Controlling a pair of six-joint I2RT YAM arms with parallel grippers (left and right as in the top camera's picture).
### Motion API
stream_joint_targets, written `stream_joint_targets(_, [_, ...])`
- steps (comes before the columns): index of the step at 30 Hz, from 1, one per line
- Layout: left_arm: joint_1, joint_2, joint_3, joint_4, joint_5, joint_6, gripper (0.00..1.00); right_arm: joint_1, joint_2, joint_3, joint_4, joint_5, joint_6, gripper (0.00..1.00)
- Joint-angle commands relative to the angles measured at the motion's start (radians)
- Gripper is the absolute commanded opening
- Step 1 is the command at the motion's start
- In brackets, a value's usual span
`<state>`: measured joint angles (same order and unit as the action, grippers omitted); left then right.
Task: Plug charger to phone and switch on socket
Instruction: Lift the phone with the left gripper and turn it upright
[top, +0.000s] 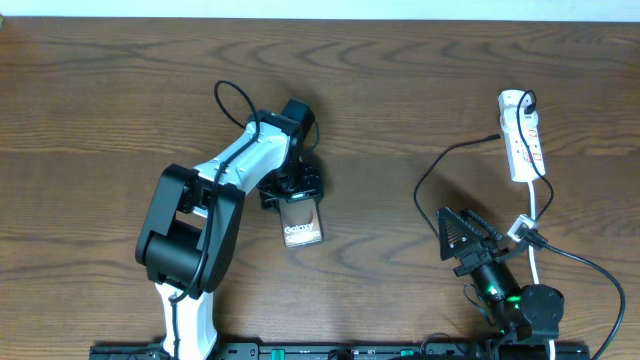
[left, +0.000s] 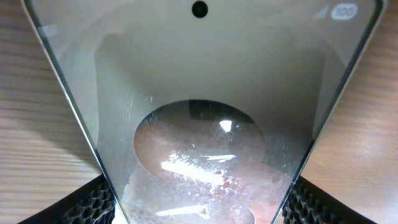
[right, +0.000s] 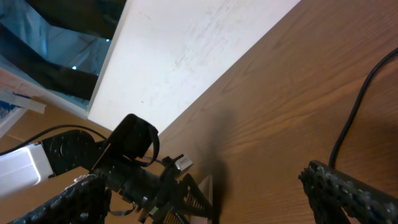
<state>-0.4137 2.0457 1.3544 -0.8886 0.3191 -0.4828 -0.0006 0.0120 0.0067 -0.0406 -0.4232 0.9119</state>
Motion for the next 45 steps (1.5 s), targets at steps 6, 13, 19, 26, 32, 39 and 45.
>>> stream_joint_targets(6, [-0.01, 0.101, -0.064, 0.042, 0.253, 0.132, 0.64, 0.001, -0.005, -0.002, -0.004, -0.006, -0.011, 0.99])
stream_joint_targets(13, [-0.01, 0.101, -0.064, 0.091, 0.462, 0.243, 0.64, 0.001, -0.005, -0.002, -0.004, -0.006, -0.011, 0.99])
stream_joint_targets(19, [-0.01, 0.101, -0.064, 0.169, 0.642, 0.27, 0.63, 0.001, -0.005, -0.001, -0.004, -0.006, -0.011, 0.99])
stream_joint_targets(26, [-0.01, 0.101, -0.064, 0.299, 0.868, 0.273, 0.63, 0.001, -0.005, -0.001, -0.004, -0.006, -0.011, 0.99])
stream_joint_targets(32, [-0.01, 0.101, -0.064, 0.42, 1.088, 0.263, 0.63, 0.001, -0.005, -0.002, -0.004, -0.005, -0.011, 0.99])
stream_joint_targets(39, [-0.009, 0.101, -0.064, 0.627, 1.196, 0.094, 0.63, 0.001, -0.005, -0.001, 0.021, 0.005, 0.03, 0.99])
stream_joint_targets(45, [-0.008, 0.101, -0.063, 0.893, 1.238, -0.149, 0.63, 0.001, -0.005, -0.001, -0.005, 0.004, 0.003, 0.99])
